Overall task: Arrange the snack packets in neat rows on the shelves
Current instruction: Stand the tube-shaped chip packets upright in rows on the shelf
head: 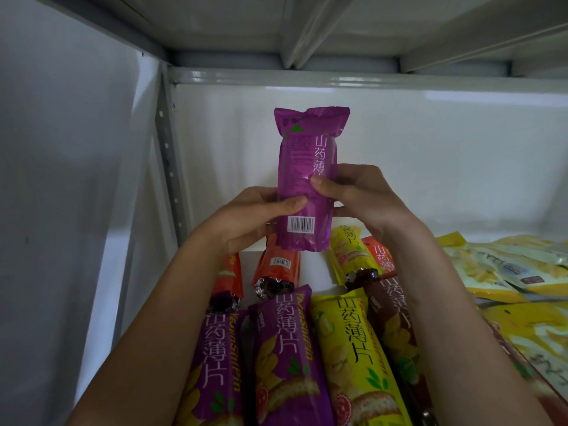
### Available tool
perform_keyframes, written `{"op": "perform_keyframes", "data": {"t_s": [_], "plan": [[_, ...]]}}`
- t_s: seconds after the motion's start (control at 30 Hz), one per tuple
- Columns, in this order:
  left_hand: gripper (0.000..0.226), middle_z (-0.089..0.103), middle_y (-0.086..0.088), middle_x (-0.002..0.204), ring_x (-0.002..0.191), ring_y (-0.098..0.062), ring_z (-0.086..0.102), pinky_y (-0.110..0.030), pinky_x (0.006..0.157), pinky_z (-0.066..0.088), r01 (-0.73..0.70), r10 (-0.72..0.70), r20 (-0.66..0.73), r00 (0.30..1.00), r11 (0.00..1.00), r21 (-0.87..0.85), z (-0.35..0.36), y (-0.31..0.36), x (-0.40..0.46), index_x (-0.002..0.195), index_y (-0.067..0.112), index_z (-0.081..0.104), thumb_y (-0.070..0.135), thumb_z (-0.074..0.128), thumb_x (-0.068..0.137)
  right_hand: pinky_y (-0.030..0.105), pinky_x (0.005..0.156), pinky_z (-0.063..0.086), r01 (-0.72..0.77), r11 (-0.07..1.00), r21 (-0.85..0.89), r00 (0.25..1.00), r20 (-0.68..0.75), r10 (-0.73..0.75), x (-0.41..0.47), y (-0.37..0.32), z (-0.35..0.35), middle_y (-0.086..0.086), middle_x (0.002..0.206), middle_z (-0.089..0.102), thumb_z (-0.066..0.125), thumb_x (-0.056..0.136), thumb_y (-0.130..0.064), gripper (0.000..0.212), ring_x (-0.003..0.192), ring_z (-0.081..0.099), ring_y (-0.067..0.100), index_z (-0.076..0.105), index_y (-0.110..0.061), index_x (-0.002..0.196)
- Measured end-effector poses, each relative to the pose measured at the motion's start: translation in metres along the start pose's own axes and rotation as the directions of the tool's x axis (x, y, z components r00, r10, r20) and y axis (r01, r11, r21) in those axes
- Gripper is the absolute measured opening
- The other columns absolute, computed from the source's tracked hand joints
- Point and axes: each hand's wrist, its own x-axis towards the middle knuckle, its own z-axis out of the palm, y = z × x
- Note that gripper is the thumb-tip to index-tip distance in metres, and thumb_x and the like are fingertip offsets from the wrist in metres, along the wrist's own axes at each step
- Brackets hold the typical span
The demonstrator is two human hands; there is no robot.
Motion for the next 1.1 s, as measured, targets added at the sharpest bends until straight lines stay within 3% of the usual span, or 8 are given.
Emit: {"op": "perform_keyframes", "data": {"t_s": [0.2, 0.4, 0.5, 0.57, 0.63, 0.73, 0.83, 1.1], "plan": [[0.054, 0.078, -0.009, 0.117, 0.108, -0.023, 0.076, -0.030, 0.085, 0.062, -0.052, 0.053, -0.073, 0.996, 0.998, 0.019, 0.000, 0.000, 0.001, 0.126, 0.008, 0.071, 0.027, 0.080, 0.077, 0.026, 0.081, 0.063, -0.100, 0.995, -0.015, 0.984, 0.144, 0.102, -0.003, -0.002, -0.006, 0.003, 0.111, 0.080, 0.068, 0.099, -0.030, 0.032, 0.100, 0.077, 0.016, 0.071, -0.011, 0.125], [0.056, 0.077, -0.012, 0.122, 0.114, -0.025, 0.074, -0.036, 0.090, 0.062, 0.005, -0.005, -0.001, 1.000, 1.000, -0.009, 0.002, -0.002, 0.001, 0.129, 0.004, 0.068, 0.024, 0.079, 0.078, 0.028, 0.070, 0.063, -0.059, 0.998, 0.025, 0.998, -0.003, 0.059, -0.001, 0.001, -0.005, 0.009, 0.104, 0.080, 0.070, 0.098, -0.025, 0.030, 0.093, 0.078, 0.021, 0.073, -0.005, 0.120], [0.055, 0.077, -0.013, 0.120, 0.111, -0.027, 0.075, -0.034, 0.088, 0.063, -0.031, 0.031, -0.041, 0.999, 1.000, 0.001, 0.002, -0.002, 0.002, 0.129, 0.002, 0.068, 0.021, 0.079, 0.078, 0.032, 0.080, 0.064, -0.061, 0.997, 0.054, 0.998, 0.005, 0.061, 0.001, 0.000, -0.006, 0.007, 0.106, 0.080, 0.071, 0.098, -0.031, 0.032, 0.097, 0.078, 0.020, 0.074, -0.008, 0.120], [0.051, 0.078, -0.012, 0.117, 0.107, -0.025, 0.076, -0.032, 0.085, 0.063, -0.057, 0.058, -0.085, 0.995, 0.998, 0.015, 0.003, -0.001, 0.002, 0.125, 0.004, 0.071, 0.023, 0.079, 0.078, 0.034, 0.088, 0.063, -0.104, 0.993, 0.049, 0.991, 0.091, 0.100, 0.000, -0.001, -0.009, 0.005, 0.110, 0.080, 0.070, 0.098, -0.034, 0.035, 0.101, 0.077, 0.020, 0.072, -0.010, 0.123], [0.049, 0.078, -0.011, 0.116, 0.106, -0.024, 0.077, -0.031, 0.085, 0.063, -0.074, 0.076, -0.110, 0.991, 0.997, 0.019, 0.003, -0.001, 0.001, 0.123, 0.007, 0.072, 0.025, 0.079, 0.078, 0.034, 0.092, 0.061, -0.119, 0.993, -0.018, 0.977, 0.174, 0.120, -0.002, 0.000, -0.010, 0.004, 0.113, 0.079, 0.070, 0.098, -0.028, 0.033, 0.105, 0.076, 0.019, 0.071, -0.012, 0.126], [0.045, 0.079, -0.009, 0.116, 0.108, -0.023, 0.076, -0.029, 0.085, 0.063, -0.074, 0.074, -0.076, 0.994, 0.997, -0.002, 0.002, -0.001, 0.001, 0.122, 0.010, 0.071, 0.025, 0.077, 0.079, 0.034, 0.088, 0.064, -0.082, 0.996, -0.029, 0.986, 0.142, 0.086, -0.003, 0.003, -0.008, 0.006, 0.113, 0.079, 0.070, 0.098, -0.014, 0.028, 0.104, 0.076, 0.022, 0.072, -0.010, 0.125], [0.051, 0.076, -0.010, 0.124, 0.116, -0.023, 0.073, -0.033, 0.096, 0.060, -0.030, 0.030, -0.005, 1.000, 0.999, 0.018, -0.002, -0.001, -0.001, 0.129, 0.009, 0.068, 0.024, 0.075, 0.080, 0.030, 0.080, 0.065, -0.055, 0.997, -0.046, 0.995, 0.082, 0.058, -0.002, 0.003, -0.006, 0.007, 0.108, 0.080, 0.070, 0.098, -0.013, 0.024, 0.097, 0.078, 0.020, 0.074, -0.010, 0.121], [0.056, 0.076, -0.009, 0.125, 0.120, -0.024, 0.071, -0.040, 0.107, 0.054, -0.031, 0.030, 0.007, 1.000, 0.996, 0.088, -0.007, -0.004, 0.001, 0.132, 0.011, 0.068, 0.020, 0.079, 0.077, 0.028, 0.087, 0.063, -0.060, 0.998, 0.022, 0.991, 0.123, 0.056, -0.001, 0.003, -0.007, 0.007, 0.114, 0.079, 0.070, 0.097, -0.014, 0.029, 0.103, 0.077, 0.019, 0.071, -0.007, 0.126]]}}
